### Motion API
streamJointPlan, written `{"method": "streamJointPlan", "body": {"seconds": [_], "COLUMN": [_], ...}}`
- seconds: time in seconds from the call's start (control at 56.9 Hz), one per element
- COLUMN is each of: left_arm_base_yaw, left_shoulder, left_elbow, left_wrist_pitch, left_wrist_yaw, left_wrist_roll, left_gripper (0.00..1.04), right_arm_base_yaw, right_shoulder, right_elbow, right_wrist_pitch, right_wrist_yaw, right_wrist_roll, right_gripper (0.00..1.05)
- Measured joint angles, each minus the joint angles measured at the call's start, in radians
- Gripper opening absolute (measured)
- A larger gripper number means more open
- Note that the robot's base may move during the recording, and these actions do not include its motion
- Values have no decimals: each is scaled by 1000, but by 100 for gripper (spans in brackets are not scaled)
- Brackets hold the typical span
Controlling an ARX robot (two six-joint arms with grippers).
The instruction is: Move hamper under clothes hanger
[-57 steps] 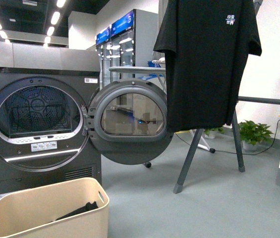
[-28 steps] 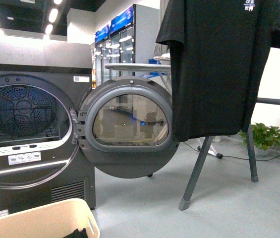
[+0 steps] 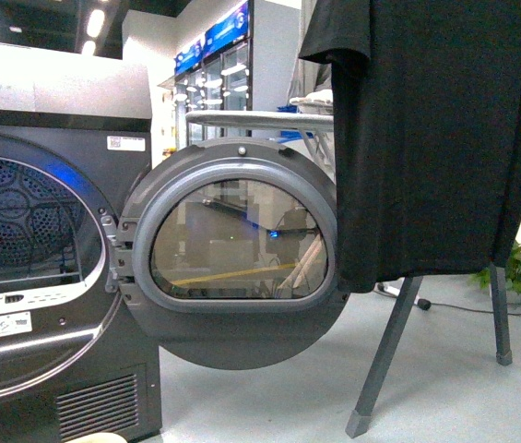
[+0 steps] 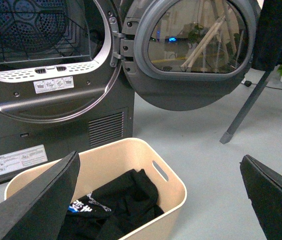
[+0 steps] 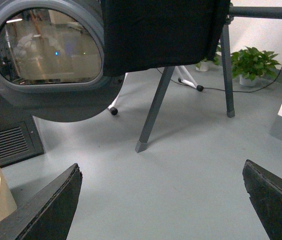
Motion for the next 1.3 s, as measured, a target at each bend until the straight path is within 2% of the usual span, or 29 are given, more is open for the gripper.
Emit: {"method": "streamJointPlan", "body": {"seconds": [1.301], "left_arm_base_yaw": [0], "left_shoulder": [0], "left_elbow": [0], "left_wrist_pitch": [0], "left_wrist_yaw": [0], "left_wrist_roll": [0], "left_gripper": [98], "right_arm_base_yaw": [0], "right_shoulder": [0], "right_elbow": [0], "right_wrist_pitch": [0], "right_wrist_yaw": [0], "right_wrist_roll": [0], "right_gripper": [97]}}
